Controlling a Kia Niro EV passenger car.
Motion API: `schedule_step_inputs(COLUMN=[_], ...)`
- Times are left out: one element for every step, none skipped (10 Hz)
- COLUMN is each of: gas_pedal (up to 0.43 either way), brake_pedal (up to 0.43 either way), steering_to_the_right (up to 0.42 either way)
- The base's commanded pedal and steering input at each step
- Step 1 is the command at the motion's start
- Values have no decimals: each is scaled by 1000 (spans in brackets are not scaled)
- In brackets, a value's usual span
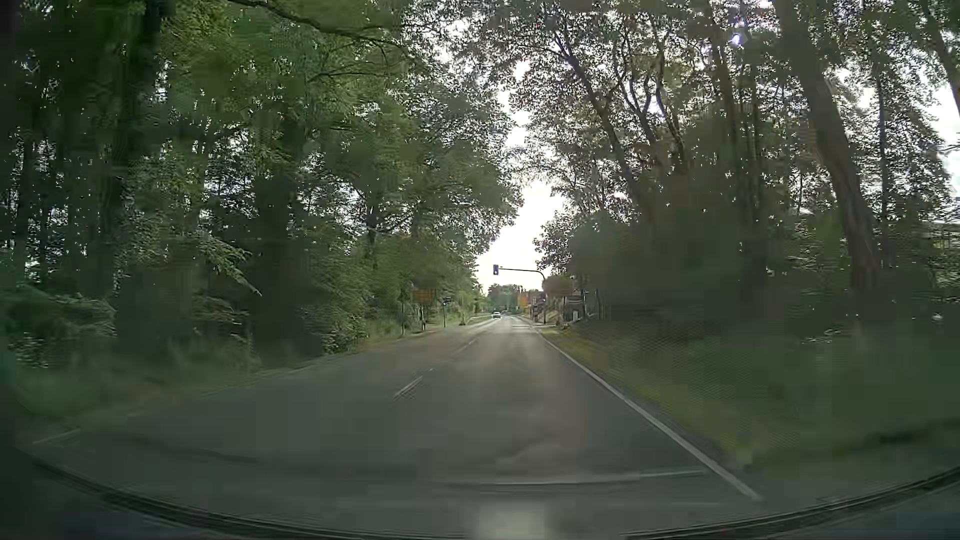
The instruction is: Follow the waypoints while adhering to traffic rules and regulations
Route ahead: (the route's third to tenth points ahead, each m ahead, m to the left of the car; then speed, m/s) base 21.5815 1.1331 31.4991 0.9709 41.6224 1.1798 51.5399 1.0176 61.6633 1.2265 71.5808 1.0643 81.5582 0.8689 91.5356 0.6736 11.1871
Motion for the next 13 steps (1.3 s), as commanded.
schedule_step_inputs(gas_pedal=[157,157,157,157,169,169,169,169,169,169,169,169,169], brake_pedal=[30,30,30,30,30,30,30,30,30,30,30,30,30], steering_to_the_right=[1,1,1,1,1,1,1,1,1,1,1,1,1])
